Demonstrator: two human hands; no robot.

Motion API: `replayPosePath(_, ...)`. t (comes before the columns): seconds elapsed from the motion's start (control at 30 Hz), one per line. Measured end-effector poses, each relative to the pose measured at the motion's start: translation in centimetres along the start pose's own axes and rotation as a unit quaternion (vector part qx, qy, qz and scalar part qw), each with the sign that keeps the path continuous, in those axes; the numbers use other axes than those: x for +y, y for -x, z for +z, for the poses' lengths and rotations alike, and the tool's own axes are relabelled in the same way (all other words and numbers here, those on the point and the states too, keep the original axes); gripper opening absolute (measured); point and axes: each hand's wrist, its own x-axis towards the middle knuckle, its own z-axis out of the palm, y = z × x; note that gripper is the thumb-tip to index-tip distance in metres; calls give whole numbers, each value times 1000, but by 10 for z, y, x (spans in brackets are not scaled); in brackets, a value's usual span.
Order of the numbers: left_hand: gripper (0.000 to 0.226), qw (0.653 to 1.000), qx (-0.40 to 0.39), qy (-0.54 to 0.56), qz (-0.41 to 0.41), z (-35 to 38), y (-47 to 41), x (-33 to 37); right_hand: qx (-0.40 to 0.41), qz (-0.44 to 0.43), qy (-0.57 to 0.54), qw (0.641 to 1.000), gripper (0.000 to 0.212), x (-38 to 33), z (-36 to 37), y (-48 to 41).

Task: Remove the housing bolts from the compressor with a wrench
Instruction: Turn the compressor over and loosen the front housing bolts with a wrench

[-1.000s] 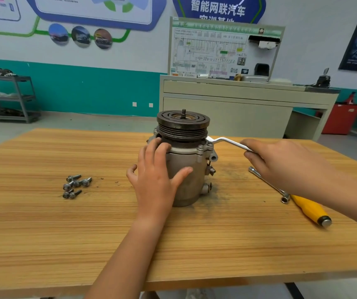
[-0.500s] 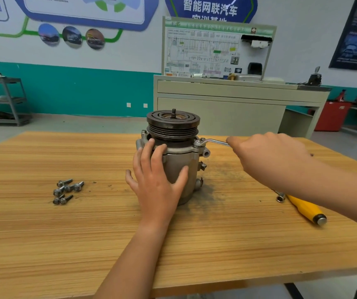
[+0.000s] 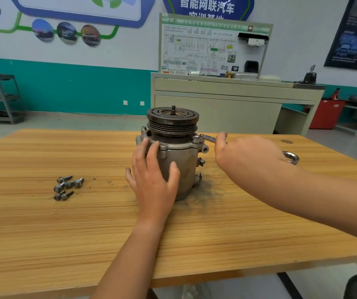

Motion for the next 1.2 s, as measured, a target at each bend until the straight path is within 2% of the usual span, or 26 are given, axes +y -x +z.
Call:
replayPosePath(0.17,54,1000,-6,1,-6,-1,0,2,-5,-58,44,997,46,0,-8,0)
replayPosePath(0.37,55,1000,-17,6,11,-5,1,-1,54,-29,31,998,49,-1,16,-3)
replayPosePath(0.47,55,1000,-19,14,9,-7,0,0,88,22,-32,995,44,11,38,-1)
replayPosePath(0.6,55,999,-23,24,-1,-8,1,0,149,13,-74,986,47,18,56,-7)
replayPosePath(0.7,56,999,-31,23,-2,-9,1,-1,152,19,-124,980,45,14,67,-8)
replayPosePath(0.8,59,999,-41,-1,21,-11,3,-3,156,39,-232,959,40,4,82,-7)
replayPosePath(0.87,59,999,-37,-7,32,-11,3,-4,175,50,-257,949,38,-1,88,-10)
replayPosePath(0.97,56,999,-14,3,33,-7,1,-3,195,43,-241,950,41,4,93,-13)
replayPosePath(1.07,53,999,-1,1,37,-3,0,-3,201,23,-168,965,52,16,90,-16)
replayPosePath(1.2,51,999,-5,-14,44,-2,0,-4,171,7,-130,977,65,27,73,-21)
